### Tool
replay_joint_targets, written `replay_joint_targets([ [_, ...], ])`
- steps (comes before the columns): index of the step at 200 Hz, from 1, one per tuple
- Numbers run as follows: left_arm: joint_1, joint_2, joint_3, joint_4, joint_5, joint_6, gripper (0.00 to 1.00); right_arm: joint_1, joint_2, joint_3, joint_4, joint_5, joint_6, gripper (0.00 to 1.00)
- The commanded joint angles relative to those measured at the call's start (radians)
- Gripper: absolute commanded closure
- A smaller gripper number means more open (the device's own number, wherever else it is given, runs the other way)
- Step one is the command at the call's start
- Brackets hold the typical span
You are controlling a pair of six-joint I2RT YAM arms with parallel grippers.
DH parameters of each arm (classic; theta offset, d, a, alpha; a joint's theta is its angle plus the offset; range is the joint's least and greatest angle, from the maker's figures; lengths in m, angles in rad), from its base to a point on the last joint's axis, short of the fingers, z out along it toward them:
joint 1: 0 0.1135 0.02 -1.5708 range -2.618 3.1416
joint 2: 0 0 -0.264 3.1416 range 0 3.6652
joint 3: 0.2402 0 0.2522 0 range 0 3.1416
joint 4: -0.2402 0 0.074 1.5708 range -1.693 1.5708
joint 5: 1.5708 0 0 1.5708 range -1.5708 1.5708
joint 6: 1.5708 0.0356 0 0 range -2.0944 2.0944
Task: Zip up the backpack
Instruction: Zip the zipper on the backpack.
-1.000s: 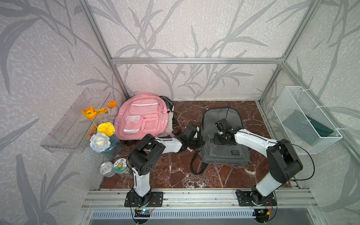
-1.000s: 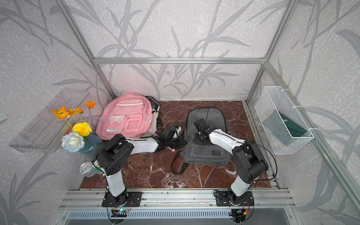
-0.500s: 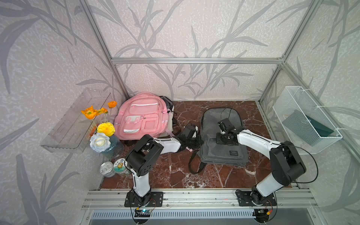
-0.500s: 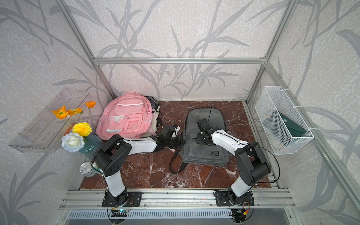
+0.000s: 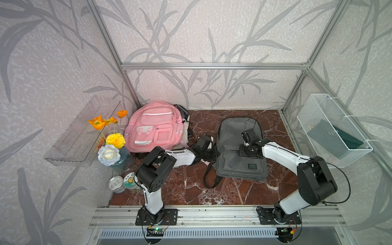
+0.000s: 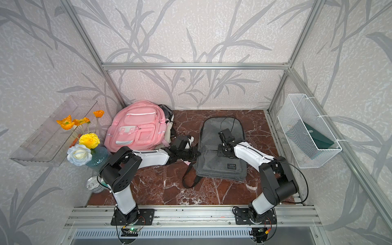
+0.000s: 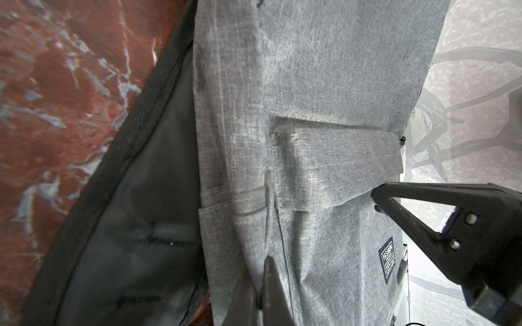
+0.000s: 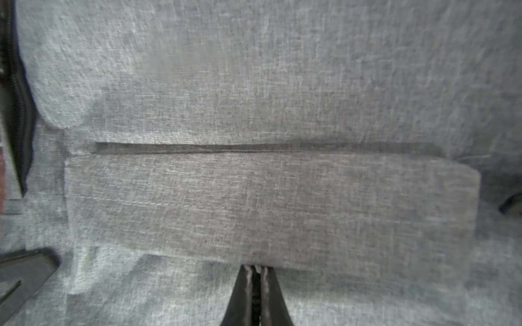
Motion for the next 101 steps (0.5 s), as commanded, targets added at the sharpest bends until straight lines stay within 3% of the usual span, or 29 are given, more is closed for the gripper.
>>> replay_joint_targets([
  [1,0.041,-0.031,-0.008,-0.048,-0.077,0.02,1.0,-0.034,-0.038,-0.018,-0.078,0.079,-0.001,1.0],
  [101,0.087,-0.078,-0.025,-0.084,-0.103,0.052,1.0,-0.155,-0.124,-0.07,-0.101,0.077,-0.034,1.0],
])
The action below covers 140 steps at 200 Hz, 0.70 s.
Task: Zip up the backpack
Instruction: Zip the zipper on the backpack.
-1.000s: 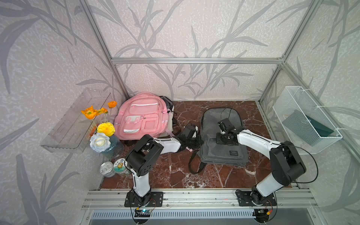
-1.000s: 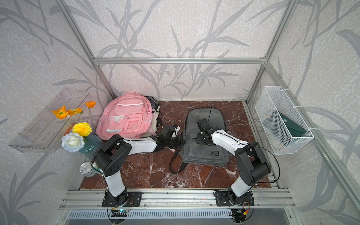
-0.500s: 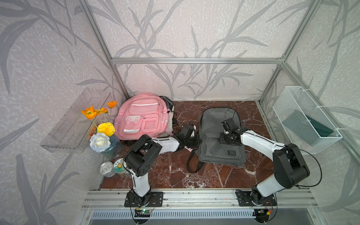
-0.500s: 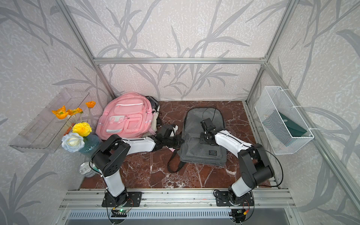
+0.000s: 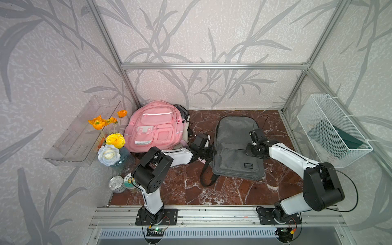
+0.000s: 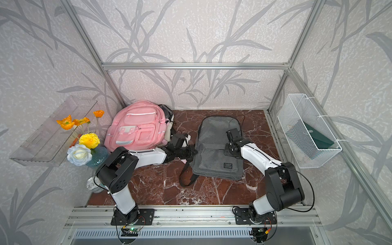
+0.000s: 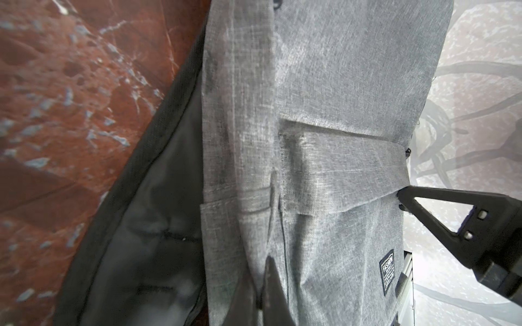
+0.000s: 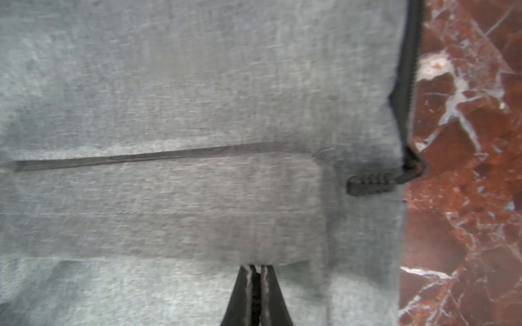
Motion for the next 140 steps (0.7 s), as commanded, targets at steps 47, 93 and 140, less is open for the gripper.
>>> replay_joint_targets([
  [47,0.06,-0.058,-0.02,-0.065,-0.112,0.047,1.0,-0.084,-0.075,-0.038,-0.087,0.049,-0.033,1.0],
  [93,0.089,-0.077,-0.024,-0.082,-0.121,0.069,1.0,-0.113,-0.101,-0.058,-0.098,0.059,-0.014,1.0],
  [140,0.094,-0.049,0.018,-0.106,-0.068,0.106,1.0,-0.111,-0.092,-0.072,-0.039,-0.069,-0.031,1.0],
])
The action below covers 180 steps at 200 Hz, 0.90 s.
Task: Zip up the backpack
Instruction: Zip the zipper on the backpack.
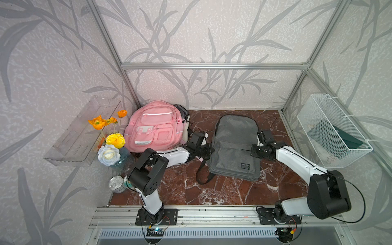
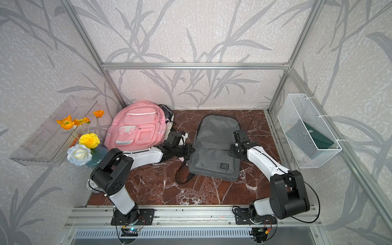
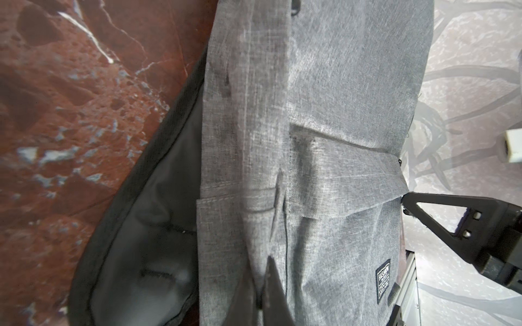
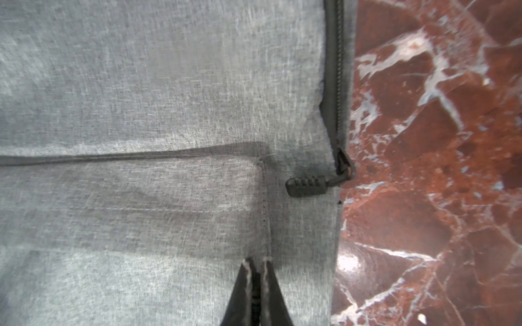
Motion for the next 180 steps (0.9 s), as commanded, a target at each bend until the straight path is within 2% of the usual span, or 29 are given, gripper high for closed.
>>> replay_joint_targets([
  [1,0.049,-0.002,0.024,-0.064,-0.083,0.043,1.0,-0.03,-0.009,-0.017,-0.034,0.033,-0.01,1.0],
  [19,0.049,0.015,0.06,-0.095,-0.064,0.078,1.0,-0.029,-0.014,-0.011,-0.019,-0.008,-0.015,0.88],
  [44,0.048,0.036,0.124,-0.171,-0.06,0.136,1.0,-0.031,-0.056,-0.002,-0.026,-0.027,-0.017,0.57],
  [70,0.048,0.04,0.172,-0.231,-0.063,0.183,1.0,-0.067,-0.125,-0.017,-0.01,0.009,-0.006,0.39],
  [114,0.047,0.05,0.239,-0.325,-0.106,0.24,1.0,-0.15,-0.135,-0.089,0.117,0.025,0.028,0.31],
  [150,0.048,0.109,0.331,-0.394,-0.116,0.245,1.0,-0.15,-0.004,-0.05,0.128,-0.146,0.03,0.28],
  [180,0.048,0.18,0.406,-0.42,-0.129,0.254,0.99,-0.139,0.071,-0.102,0.216,-0.252,0.052,0.28],
])
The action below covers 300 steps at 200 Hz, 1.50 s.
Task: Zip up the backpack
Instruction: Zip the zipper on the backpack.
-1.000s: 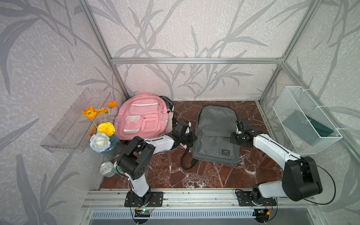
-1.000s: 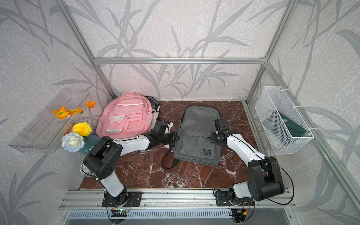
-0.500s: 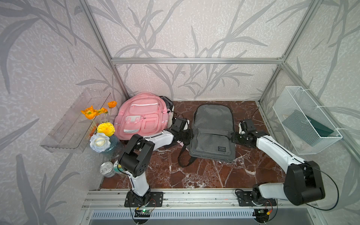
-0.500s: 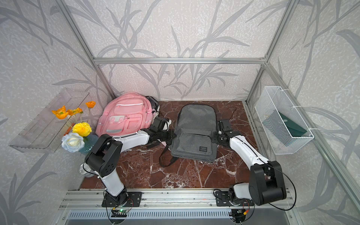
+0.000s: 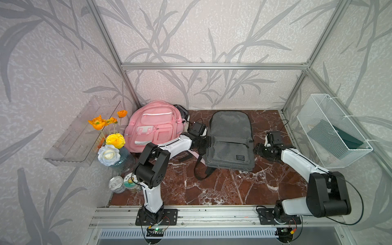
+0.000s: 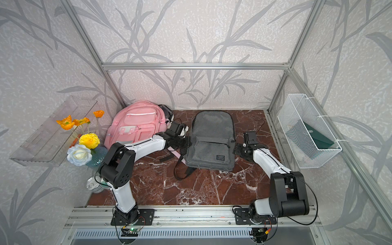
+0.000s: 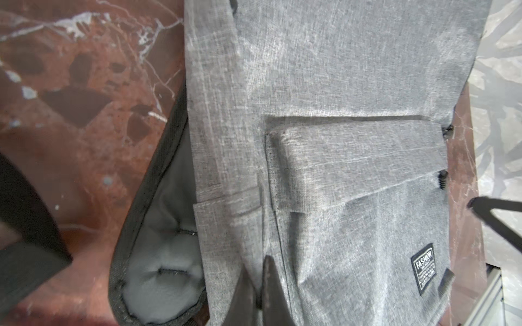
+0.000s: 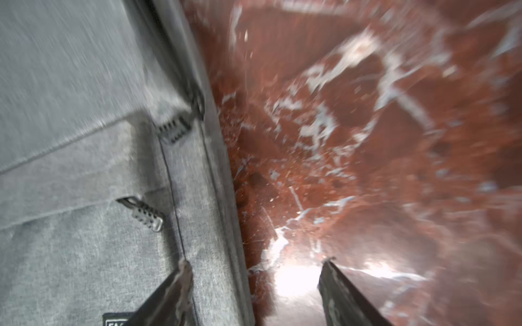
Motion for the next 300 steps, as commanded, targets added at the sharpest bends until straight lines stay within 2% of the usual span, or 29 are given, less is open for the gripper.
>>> replay_joint_targets([
  [1,0.005,0.05,0.071,-0.037,-0.035,0.03,0.99,0.013,0.037,-0.03,0.082,-0.124,0.021,0.28],
  [60,0.004,0.215,0.282,-0.118,-0.018,0.042,0.87,0.202,0.053,-0.125,0.141,-0.145,0.052,0.31],
  [105,-0.023,0.347,0.509,-0.189,0.054,0.031,0.64,0.391,-0.013,-0.119,0.123,-0.081,0.15,0.32],
  [121,-0.053,0.367,0.589,-0.275,0.019,0.057,0.55,0.407,-0.065,-0.089,0.06,-0.037,0.141,0.31],
  [132,-0.067,0.347,0.597,-0.314,-0.032,0.061,0.46,0.404,-0.108,-0.061,-0.013,0.04,0.124,0.28],
  [145,-0.081,0.289,0.567,-0.352,-0.112,0.055,0.36,0.39,-0.161,-0.032,-0.1,0.149,0.103,0.23],
  [156,-0.095,0.225,0.525,-0.382,-0.226,0.04,0.29,0.356,-0.2,-0.023,-0.138,0.204,0.069,0.22],
  [175,-0.126,0.092,0.408,-0.385,-0.35,0.008,0.19,0.278,-0.255,-0.037,-0.119,0.217,0.026,0.22],
  [194,-0.158,-0.028,0.27,-0.349,-0.396,-0.04,0.17,0.212,-0.255,-0.019,-0.111,0.212,0.001,0.22],
  [223,-0.214,-0.14,0.08,-0.28,-0.393,-0.135,0.16,0.163,-0.187,0.06,-0.122,0.215,-0.017,0.22],
  [258,-0.274,-0.226,-0.119,-0.14,-0.325,-0.248,0.16,0.151,-0.082,0.144,-0.09,0.185,-0.048,0.22],
  [279,-0.279,-0.213,-0.191,-0.045,-0.278,-0.295,0.17,0.152,0.012,0.198,-0.069,0.159,-0.063,0.22],
  [300,-0.269,-0.154,-0.173,-0.029,-0.264,-0.309,0.2,0.148,0.13,0.253,-0.089,0.157,-0.064,0.24],
])
